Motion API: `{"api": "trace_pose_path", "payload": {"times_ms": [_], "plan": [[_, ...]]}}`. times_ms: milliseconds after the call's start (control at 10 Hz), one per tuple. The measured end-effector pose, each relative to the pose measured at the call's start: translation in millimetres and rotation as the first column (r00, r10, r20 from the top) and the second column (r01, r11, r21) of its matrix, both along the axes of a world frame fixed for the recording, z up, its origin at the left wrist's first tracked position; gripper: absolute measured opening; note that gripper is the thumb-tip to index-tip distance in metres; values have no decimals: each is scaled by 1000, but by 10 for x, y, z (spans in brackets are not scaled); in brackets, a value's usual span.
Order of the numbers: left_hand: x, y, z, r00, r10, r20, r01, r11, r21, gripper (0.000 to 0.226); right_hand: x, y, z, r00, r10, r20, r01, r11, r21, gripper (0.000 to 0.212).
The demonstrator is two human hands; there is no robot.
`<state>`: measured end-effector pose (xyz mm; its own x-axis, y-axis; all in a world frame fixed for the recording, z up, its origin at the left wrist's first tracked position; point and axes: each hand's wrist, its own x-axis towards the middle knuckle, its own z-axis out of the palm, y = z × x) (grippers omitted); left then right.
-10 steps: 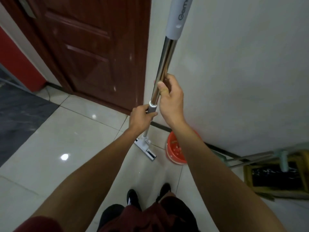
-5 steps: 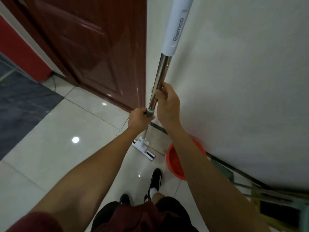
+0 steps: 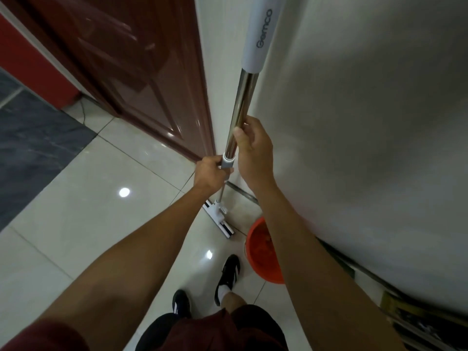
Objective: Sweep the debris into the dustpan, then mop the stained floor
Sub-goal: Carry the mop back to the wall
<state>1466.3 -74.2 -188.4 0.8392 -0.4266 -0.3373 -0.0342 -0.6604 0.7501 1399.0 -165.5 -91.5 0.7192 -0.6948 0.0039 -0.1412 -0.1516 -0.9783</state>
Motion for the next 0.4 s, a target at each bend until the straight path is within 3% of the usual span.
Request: {"api": "trace_pose_path", "payload": {"times_ms": [400], "plan": [[95, -14, 91, 996, -85, 20, 83, 995, 57, 23, 16, -214, -60, 995, -51, -91, 53, 998, 27, 32]]}}
